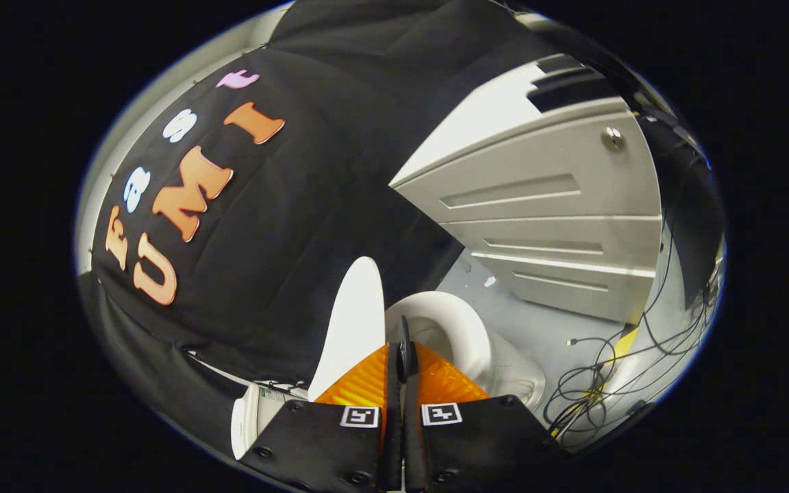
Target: Open the toilet lid.
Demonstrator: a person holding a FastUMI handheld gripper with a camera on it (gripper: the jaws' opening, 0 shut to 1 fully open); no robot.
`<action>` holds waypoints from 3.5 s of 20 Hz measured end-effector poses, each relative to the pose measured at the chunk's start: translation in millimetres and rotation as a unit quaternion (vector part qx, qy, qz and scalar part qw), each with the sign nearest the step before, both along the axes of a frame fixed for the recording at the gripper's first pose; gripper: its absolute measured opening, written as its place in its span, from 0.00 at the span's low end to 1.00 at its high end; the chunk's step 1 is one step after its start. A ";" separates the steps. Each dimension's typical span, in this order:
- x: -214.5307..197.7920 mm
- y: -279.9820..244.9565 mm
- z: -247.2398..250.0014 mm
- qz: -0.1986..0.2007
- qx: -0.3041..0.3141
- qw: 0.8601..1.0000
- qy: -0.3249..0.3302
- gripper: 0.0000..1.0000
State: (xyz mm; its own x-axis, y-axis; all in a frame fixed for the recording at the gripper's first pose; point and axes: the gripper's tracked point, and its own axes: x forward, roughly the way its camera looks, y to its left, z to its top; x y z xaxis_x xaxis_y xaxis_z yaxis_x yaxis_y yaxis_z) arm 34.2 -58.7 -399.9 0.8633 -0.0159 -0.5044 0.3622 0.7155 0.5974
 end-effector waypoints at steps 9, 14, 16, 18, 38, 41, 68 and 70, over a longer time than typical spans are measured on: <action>10.0 64.6 86.9 0.054 -0.101 0.993 -0.036 0.09; 9.6 104.2 120.9 0.084 -0.147 0.985 -0.042 0.09; 8.9 115.5 129.0 0.091 -0.157 0.982 -0.045 0.09; 8.7 124.7 136.3 0.095 -0.167 0.980 -0.049 0.09; 0.6 253.3 205.5 0.152 -0.233 0.956 -0.086 0.09; -3.8 282.5 212.6 0.177 -0.254 0.946 -0.093 0.09; -61.7 501.2 208.1 0.352 -0.318 0.870 -0.136 0.09; -65.5 508.6 204.8 0.358 -0.322 0.866 -0.136 0.09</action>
State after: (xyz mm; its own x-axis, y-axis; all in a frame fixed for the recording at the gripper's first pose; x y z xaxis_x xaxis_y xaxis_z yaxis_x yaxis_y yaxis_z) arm -31.3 449.9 -195.2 0.8537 0.3699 -0.3665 -0.4030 0.9150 -0.0154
